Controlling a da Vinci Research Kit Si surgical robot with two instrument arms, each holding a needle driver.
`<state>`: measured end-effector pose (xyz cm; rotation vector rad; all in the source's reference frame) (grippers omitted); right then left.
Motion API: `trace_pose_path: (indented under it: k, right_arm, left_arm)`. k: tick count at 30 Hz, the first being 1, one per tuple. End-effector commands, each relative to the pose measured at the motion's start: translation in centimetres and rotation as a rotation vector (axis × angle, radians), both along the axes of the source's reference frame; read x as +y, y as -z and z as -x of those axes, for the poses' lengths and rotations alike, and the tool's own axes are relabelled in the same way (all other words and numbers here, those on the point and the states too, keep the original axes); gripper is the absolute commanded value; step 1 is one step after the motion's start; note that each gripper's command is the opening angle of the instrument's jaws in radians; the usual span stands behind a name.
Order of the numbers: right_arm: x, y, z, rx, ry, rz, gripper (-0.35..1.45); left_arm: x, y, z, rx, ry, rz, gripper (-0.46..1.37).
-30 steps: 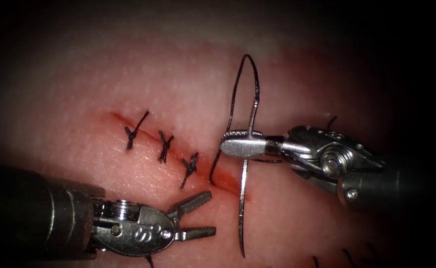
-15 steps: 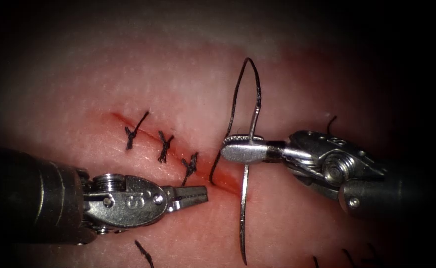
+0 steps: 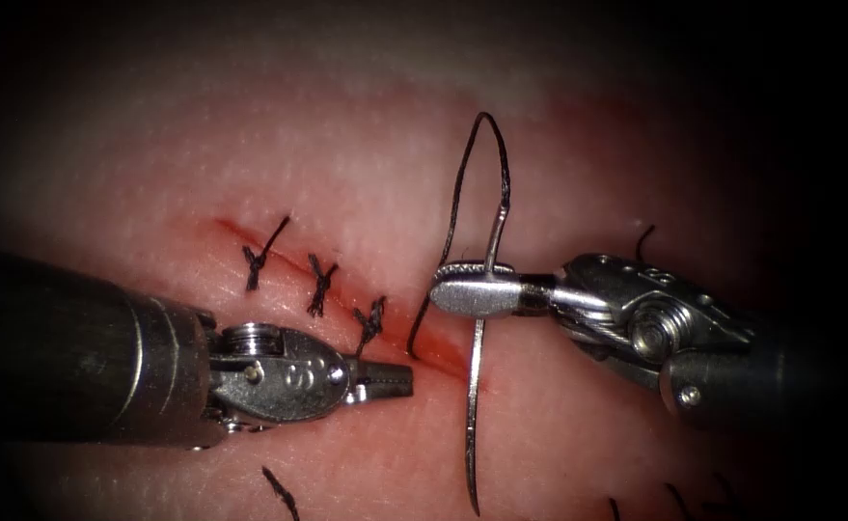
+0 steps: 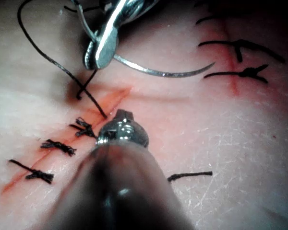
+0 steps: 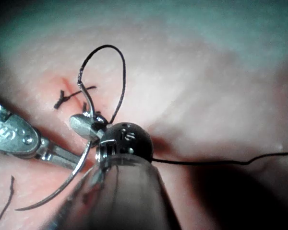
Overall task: Wound Closure
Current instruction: Insert the left gripper into the wound
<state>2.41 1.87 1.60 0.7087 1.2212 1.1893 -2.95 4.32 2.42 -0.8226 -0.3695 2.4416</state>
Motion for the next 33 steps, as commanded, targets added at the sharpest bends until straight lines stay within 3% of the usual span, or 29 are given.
trace_pose_path:
  k: [1, 8, 18, 23, 33]
  right_arm:
    - [0.00, 0.00, 0.00, -0.002, 0.000, -0.001, -0.35]
    - [-0.03, 0.03, 0.01, -0.002, 0.003, 0.005, -0.35]
    - [-0.03, 0.03, 0.01, -0.002, 0.002, 0.005, -0.35]
    - [-0.05, 0.05, 0.02, 0.000, 0.004, 0.005, -0.35]
    - [-0.09, 0.07, 0.04, 0.000, 0.005, 0.006, -0.35]
  left_arm:
    - [0.00, -0.02, 0.00, -0.002, -0.014, -0.011, -0.35]
    - [-0.01, -0.22, -0.02, 0.035, -0.063, -0.030, -0.35]
    - [0.19, -0.44, 0.06, 0.038, -0.069, -0.017, -0.35]
    - [0.27, -0.62, 0.07, 0.058, -0.105, -0.026, -0.35]
    - [0.07, -0.88, 0.11, 0.102, -0.176, -0.060, -0.35]
